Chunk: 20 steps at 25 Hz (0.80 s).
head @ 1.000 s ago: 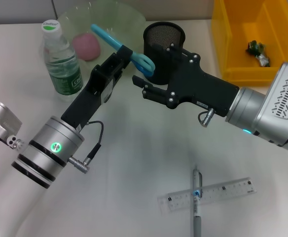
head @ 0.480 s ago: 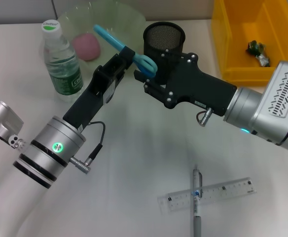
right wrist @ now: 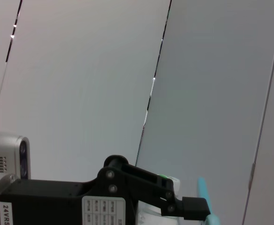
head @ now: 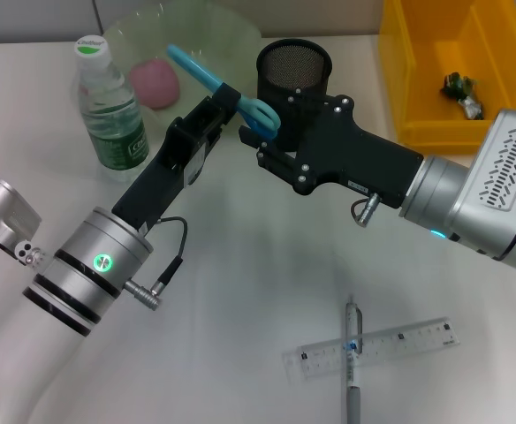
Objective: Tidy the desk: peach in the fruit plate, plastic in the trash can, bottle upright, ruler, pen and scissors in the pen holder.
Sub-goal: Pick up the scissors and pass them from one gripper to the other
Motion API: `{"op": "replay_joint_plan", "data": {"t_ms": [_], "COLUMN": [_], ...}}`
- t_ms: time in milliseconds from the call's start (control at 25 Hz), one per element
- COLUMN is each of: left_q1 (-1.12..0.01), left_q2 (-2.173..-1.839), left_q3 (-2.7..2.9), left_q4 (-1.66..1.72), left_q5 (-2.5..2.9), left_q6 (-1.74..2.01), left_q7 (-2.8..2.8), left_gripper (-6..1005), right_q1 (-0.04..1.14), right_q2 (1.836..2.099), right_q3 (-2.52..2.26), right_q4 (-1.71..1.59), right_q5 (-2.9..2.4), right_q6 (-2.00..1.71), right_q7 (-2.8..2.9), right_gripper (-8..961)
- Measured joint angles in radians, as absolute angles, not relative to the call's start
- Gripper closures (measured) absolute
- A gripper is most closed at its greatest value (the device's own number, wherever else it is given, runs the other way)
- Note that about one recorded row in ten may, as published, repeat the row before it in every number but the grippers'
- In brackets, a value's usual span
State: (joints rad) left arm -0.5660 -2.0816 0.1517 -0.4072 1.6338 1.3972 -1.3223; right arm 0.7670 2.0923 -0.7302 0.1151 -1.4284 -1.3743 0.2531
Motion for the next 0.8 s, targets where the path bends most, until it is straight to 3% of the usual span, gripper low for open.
{"op": "replay_joint_plan", "data": {"t_ms": [800], "left_q1": [-0.568], "left_q2": [-2.082], "left_q3": [0.15], "left_q4": [-0.403], "left_q5": [1.634], "left_q6": [1.397], "left_q7": [-1.322], "left_gripper": [745], "right_q1": [0.776], "right_q2": [2.092], "right_q3": [-0.73], "right_q4": [0.118], "right_q5": [-1.428], "right_q6": [-1.367], "right_q7": [0.253], "right_gripper": [492]}}
